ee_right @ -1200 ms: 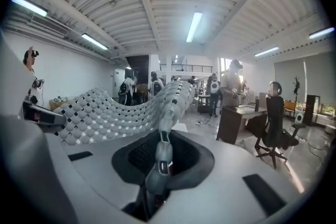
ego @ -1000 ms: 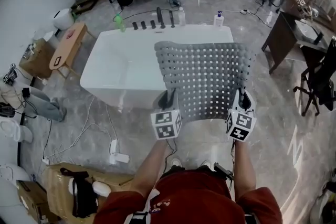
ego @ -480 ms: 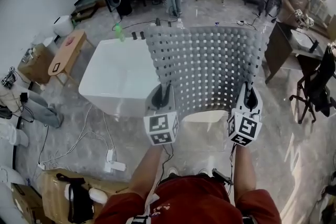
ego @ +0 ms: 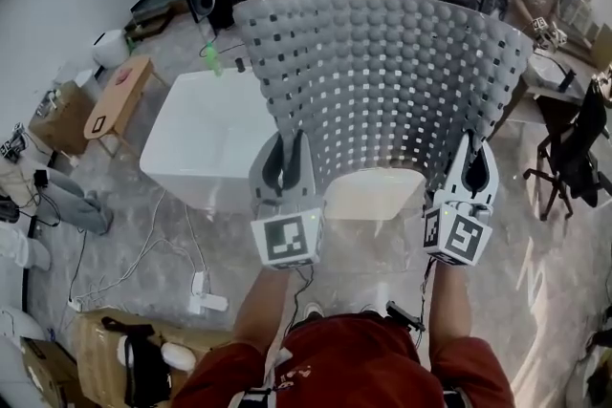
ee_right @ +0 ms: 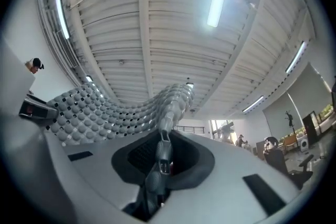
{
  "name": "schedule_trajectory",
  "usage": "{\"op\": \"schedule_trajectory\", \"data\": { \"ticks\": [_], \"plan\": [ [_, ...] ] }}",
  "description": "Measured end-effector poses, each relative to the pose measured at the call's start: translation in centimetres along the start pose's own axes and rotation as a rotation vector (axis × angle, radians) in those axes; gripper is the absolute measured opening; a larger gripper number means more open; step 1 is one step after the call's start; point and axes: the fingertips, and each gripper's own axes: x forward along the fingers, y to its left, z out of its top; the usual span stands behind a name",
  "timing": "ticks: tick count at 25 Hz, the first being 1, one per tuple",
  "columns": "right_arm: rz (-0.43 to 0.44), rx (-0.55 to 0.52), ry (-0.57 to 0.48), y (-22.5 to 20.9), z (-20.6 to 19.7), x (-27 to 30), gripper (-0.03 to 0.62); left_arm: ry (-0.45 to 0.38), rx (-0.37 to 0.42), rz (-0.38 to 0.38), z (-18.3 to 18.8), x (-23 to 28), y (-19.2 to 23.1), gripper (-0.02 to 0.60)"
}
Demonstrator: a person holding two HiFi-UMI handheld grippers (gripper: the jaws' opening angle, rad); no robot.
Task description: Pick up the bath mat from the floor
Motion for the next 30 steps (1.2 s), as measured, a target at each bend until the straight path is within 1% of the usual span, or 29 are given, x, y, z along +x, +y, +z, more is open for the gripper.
{"op": "schedule_trajectory", "data": {
  "ticks": [4, 6, 9, 14, 17, 20, 23, 27, 30],
  "plan": [
    [-0.015, 0.003, -0.039, -0.6, 1.1, -0.4, 0.052, -0.049, -0.014, 0.016, 2.1, -0.3, -0.4, 0.097],
    [-0.017, 0.002, -0.047, -1.0, 1.3, -0.7, 0.052, -0.055, -0.002, 0.015, 2.2, -0.5, -0.7, 0.097],
    [-0.020, 0.002, -0.052, -1.5, 1.5, -1.0, 0.052, -0.065, -0.020, 0.013, 2.8, -0.6, -1.2, 0.097],
    [-0.027, -0.003, -0.049, -1.6, 1.7, -1.3, 0.054, -0.070, -0.023, 0.009, 2.9, -0.7, -1.2, 0.097],
    [-0.028, -0.005, -0.039, -1.9, 1.7, -1.1, 0.054, -0.046, -0.001, 0.014, 2.3, -0.4, -1.2, 0.097],
    [-0.029, -0.012, -0.038, -2.3, 1.7, -0.7, 0.054, -0.055, -0.021, 0.006, 2.9, 0.3, -1.6, 0.097],
    [-0.032, -0.014, -0.038, -2.8, 1.6, -0.6, 0.054, -0.053, -0.025, 0.005, 2.8, 0.4, -2.2, 0.097],
    [-0.036, -0.019, -0.043, -2.2, 1.7, -1.0, 0.054, -0.057, -0.035, 0.006, 2.6, 0.0, -1.4, 0.097],
    [-0.035, -0.022, -0.046, -2.0, 1.8, -1.1, 0.054, -0.069, -0.010, 0.008, 2.6, -0.2, -1.0, 0.097]
  ]
}}
